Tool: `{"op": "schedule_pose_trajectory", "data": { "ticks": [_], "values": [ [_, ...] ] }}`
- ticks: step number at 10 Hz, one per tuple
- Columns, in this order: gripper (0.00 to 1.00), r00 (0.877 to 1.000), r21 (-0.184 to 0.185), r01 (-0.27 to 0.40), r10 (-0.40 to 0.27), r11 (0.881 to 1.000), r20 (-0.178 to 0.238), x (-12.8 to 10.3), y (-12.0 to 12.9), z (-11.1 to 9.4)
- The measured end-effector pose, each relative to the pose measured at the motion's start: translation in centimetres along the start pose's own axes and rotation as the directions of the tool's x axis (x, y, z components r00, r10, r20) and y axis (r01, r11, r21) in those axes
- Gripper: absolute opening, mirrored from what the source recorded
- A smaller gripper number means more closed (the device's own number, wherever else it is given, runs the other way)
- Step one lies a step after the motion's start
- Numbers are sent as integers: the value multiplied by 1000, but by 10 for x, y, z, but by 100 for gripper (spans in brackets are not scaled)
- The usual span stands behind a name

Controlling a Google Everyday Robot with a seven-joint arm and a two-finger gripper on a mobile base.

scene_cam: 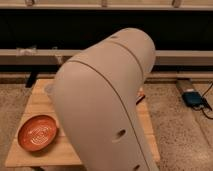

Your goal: Pick up the ceramic bowl

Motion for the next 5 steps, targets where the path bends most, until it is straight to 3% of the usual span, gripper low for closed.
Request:
{"op": "schedule_pose_trajectory", "data": {
  "ticks": [4, 5],
  "values": [
    [74, 1000, 3, 0, 0, 1000, 1, 0, -1, 0],
    [74, 1000, 26, 23, -23, 999, -8, -1, 3, 2]
  ]
}}
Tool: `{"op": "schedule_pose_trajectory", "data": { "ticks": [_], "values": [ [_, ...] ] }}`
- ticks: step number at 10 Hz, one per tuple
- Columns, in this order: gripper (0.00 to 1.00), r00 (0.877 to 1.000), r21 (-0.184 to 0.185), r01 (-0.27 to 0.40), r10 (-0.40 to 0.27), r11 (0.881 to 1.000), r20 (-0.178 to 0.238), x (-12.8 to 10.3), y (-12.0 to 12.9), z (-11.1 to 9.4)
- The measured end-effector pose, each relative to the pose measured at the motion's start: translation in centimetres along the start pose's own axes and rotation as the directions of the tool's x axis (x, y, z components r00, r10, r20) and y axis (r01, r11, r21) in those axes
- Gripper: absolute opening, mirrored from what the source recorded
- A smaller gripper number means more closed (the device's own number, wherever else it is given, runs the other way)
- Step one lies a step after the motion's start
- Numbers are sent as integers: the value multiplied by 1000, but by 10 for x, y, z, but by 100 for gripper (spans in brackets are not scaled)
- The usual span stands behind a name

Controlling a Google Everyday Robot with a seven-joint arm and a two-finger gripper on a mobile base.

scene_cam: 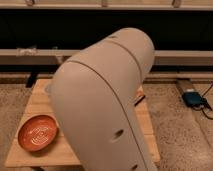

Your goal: Pick up the ceramic bowl

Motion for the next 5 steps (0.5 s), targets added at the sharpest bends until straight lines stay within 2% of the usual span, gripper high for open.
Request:
{"op": "schedule_pose_trajectory", "data": {
  "ticks": [3, 5],
  "values": [
    [74, 996, 20, 92, -91, 996, -26, -16, 43, 15],
    [74, 986, 18, 161, -160, 987, -53, -29, 77, 28]
  ]
}}
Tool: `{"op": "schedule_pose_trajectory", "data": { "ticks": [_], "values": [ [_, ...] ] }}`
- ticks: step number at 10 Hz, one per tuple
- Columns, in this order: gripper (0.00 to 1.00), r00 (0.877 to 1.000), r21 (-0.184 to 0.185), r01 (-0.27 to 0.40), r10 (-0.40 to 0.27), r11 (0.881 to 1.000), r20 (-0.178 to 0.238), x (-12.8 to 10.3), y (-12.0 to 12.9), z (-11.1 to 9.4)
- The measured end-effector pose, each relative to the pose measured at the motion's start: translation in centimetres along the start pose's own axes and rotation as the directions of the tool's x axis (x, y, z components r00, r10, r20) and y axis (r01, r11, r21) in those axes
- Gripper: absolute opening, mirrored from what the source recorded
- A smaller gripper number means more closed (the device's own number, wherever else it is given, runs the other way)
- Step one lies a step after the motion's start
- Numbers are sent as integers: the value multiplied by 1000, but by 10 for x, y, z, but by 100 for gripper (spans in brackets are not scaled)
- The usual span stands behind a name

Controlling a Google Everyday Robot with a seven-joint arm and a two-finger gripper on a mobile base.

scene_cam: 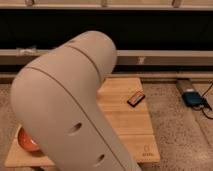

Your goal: Pick up the ceramic bowl

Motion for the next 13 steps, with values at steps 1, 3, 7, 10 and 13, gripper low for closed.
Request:
{"op": "schedule_pose_trajectory", "data": {
  "ticks": [1, 3, 7, 10, 13],
  "values": [
    [74, 1000, 1, 12, -12, 1000, -8, -2, 4, 5],
    [74, 999, 1, 29, -29, 1000, -27, -6, 2, 22],
    [66, 999, -23, 6, -7, 1000, -47, -8, -18, 42],
    [36, 999, -76, 1, -4, 997, -35, -8, -25, 37],
    [6, 1000, -100, 15, -17, 995, -20, -4, -24, 34]
  ]
}}
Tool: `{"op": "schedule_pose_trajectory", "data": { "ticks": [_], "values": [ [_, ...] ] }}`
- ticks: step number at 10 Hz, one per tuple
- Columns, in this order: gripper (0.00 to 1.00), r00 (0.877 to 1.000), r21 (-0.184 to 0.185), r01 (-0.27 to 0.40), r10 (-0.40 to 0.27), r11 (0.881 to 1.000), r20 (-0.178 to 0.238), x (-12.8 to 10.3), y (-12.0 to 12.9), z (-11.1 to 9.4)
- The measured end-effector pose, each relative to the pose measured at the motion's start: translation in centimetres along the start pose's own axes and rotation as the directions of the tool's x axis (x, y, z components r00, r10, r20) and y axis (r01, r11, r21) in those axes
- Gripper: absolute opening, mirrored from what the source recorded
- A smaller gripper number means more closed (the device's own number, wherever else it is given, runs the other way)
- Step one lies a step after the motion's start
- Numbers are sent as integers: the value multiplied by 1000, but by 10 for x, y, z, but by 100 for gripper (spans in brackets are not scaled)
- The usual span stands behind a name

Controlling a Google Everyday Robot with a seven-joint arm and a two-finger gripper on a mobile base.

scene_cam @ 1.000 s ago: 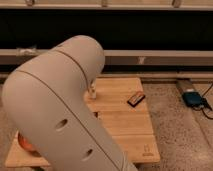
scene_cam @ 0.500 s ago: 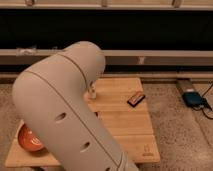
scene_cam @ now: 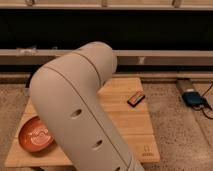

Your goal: Pick up the ceramic bowl

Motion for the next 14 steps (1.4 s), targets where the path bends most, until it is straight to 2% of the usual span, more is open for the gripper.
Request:
{"op": "schedule_pose_trajectory", "data": {
  "ticks": [1, 3, 5, 7, 9, 12, 14],
  "values": [
    [1, 1000, -9, 3, -3, 1000, 7, 1, 1, -1],
    [0, 1000, -47, 8, -7, 999, 30, 5, 2, -12],
    [0, 998, -93, 14, -9, 996, 57, 4, 5, -30],
    [0, 997, -137, 29, -18, 990, 77, 3, 6, -58],
    [0, 994, -168, 61, -44, 984, 101, -2, 13, -79],
    [0, 987, -209, 118, -92, 971, 132, -7, 23, -93],
    [0, 987, -212, 118, -91, 970, 133, -7, 22, -94]
  ]
}}
